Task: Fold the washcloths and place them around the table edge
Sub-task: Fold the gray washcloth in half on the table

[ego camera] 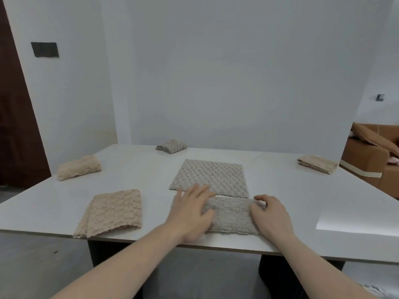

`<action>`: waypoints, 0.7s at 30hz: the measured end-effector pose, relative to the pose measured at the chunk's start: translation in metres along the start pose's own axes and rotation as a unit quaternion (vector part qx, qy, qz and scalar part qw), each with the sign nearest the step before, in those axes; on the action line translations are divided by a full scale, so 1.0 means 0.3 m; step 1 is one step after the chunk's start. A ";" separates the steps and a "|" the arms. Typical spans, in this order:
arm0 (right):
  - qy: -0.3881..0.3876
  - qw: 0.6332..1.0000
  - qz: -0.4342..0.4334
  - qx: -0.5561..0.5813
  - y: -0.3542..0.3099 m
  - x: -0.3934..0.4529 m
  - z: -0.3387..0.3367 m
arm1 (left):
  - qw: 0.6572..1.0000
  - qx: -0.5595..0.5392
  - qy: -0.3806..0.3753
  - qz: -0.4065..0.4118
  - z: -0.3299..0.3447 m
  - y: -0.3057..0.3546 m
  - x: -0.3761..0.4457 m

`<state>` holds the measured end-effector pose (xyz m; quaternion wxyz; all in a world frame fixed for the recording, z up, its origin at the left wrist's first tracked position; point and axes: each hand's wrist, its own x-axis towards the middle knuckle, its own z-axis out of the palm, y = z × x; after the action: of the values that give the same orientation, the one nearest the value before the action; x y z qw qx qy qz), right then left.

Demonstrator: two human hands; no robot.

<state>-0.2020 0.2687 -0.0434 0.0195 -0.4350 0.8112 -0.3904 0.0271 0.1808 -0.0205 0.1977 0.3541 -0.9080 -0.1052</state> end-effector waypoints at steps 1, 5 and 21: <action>0.010 1.000 0.015 -0.001 0.003 0.005 0.001 | 0.999 0.012 -0.017 0.026 0.013 0.049 0.007; 0.023 0.997 0.041 -0.060 0.012 0.014 0.016 | 0.994 0.050 -0.076 0.064 0.074 0.176 0.061; 0.006 0.992 0.041 -0.122 0.012 0.020 0.021 | 0.985 0.067 -0.158 0.021 0.155 0.149 0.098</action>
<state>-0.2059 0.2616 -0.0482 -0.0225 -0.3979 0.8700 -0.2903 -0.0397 0.1956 -0.0391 0.0299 0.3262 -0.9400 -0.0950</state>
